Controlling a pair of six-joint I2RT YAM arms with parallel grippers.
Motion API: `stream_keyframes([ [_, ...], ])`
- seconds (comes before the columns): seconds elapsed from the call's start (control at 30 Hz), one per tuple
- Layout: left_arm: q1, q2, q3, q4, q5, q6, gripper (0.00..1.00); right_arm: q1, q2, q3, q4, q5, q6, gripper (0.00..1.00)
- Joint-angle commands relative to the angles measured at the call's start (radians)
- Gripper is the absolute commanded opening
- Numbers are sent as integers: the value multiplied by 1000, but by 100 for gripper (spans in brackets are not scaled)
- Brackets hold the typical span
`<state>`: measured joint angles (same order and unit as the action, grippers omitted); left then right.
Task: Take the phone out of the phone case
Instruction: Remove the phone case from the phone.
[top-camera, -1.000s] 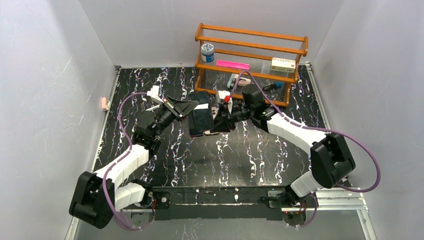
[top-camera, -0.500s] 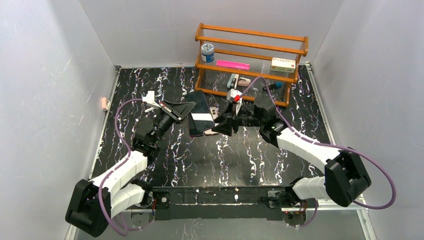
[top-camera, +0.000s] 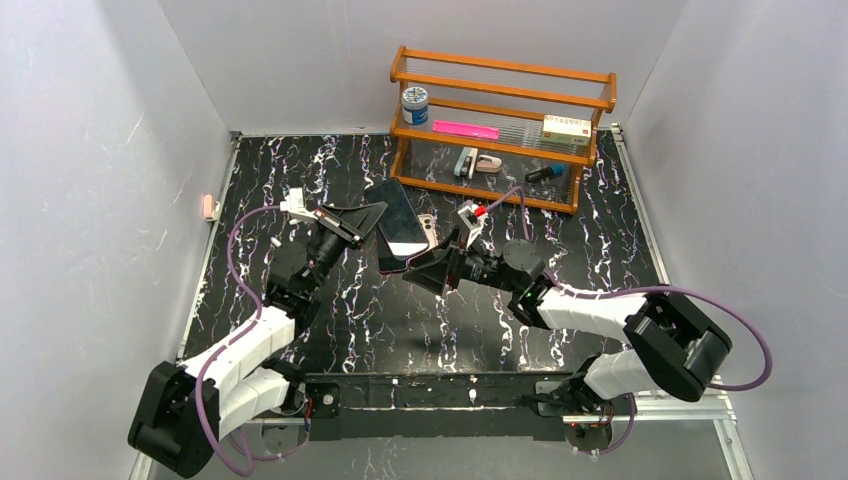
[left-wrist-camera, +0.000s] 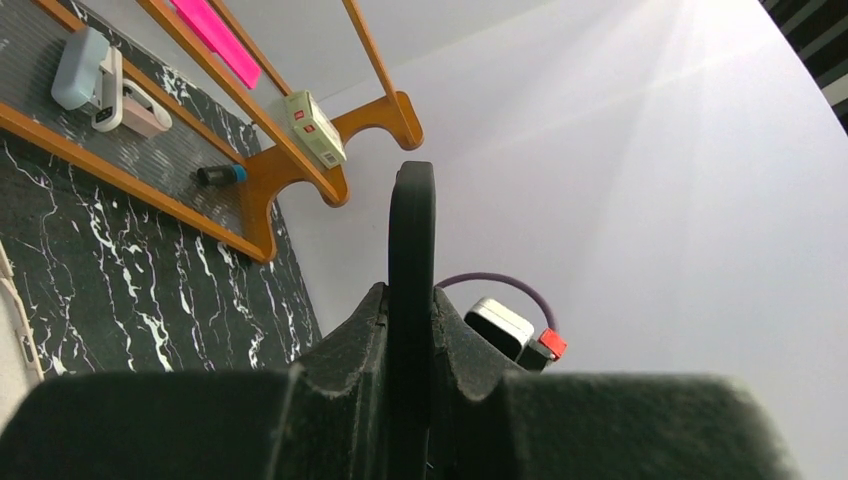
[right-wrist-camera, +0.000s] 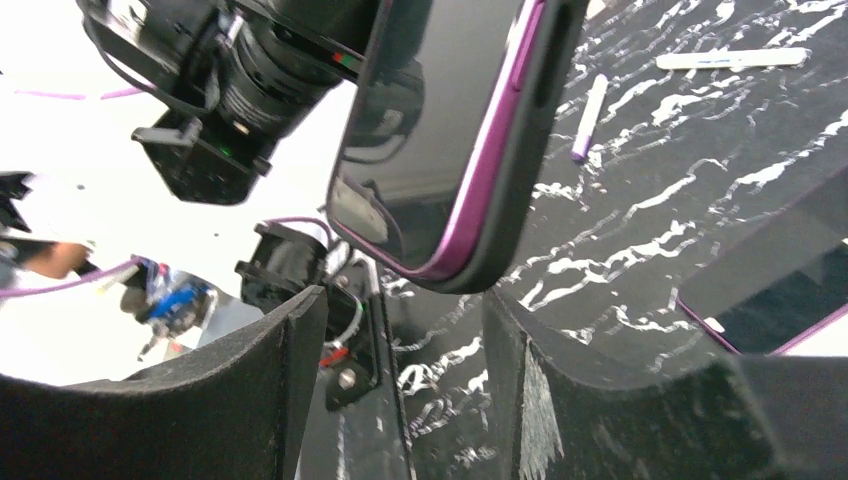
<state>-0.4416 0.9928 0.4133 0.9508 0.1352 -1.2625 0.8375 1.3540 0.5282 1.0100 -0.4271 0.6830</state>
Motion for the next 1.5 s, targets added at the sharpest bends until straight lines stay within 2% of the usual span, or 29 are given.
stream_keyframes([
  [0.0, -3, -42, -14, 105, -71, -34, 0, 38, 26, -20, 280, 160, 108, 65],
  [0.33, -6, -66, -55, 117, -121, -87, 0, 69, 124, 10, 427, 235, 169, 58],
  [0.73, -65, -65, -68, 133, -231, -90, 0, 78, 177, 67, 441, 225, 167, 53],
  [0.87, -91, -62, -71, 135, -255, -95, 0, 80, 189, 66, 445, 223, 145, 47],
  [1.27, -103, -47, -81, 133, -241, -210, 0, 79, 209, 68, 432, 111, -167, 16],
  [1.47, -103, -45, -66, 134, -205, -239, 0, 77, 179, 96, 280, 129, -341, 9],
])
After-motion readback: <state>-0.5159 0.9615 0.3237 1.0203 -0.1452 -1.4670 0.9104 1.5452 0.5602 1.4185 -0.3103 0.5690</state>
